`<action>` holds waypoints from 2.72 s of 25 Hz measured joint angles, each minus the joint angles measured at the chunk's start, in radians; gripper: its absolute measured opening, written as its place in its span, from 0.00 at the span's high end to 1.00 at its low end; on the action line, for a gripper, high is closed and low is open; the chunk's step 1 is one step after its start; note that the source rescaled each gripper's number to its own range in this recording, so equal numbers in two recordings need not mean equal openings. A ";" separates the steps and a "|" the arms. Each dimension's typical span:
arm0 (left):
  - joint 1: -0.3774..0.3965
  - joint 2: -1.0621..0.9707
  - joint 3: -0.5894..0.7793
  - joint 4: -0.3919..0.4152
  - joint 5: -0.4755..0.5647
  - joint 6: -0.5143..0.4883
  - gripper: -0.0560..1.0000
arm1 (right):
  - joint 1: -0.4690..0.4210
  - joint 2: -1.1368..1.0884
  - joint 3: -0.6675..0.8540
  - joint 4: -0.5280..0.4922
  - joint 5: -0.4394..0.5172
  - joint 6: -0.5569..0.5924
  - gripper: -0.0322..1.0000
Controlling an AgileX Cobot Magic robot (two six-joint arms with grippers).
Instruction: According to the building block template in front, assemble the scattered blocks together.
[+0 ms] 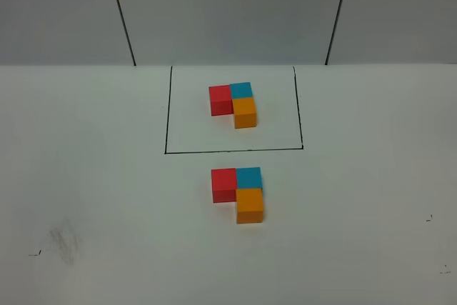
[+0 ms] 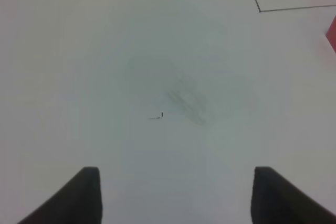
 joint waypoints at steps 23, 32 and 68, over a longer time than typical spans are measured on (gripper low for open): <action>0.000 0.000 0.000 0.000 0.000 0.000 0.43 | 0.000 -0.294 0.359 0.185 -0.113 -0.125 0.54; 0.000 0.000 0.000 0.000 0.000 0.000 0.43 | -0.104 -0.388 0.373 0.261 -0.149 -0.209 0.56; 0.000 0.000 0.000 0.000 0.000 0.000 0.43 | -0.375 -0.389 0.373 0.275 -0.151 -0.213 0.57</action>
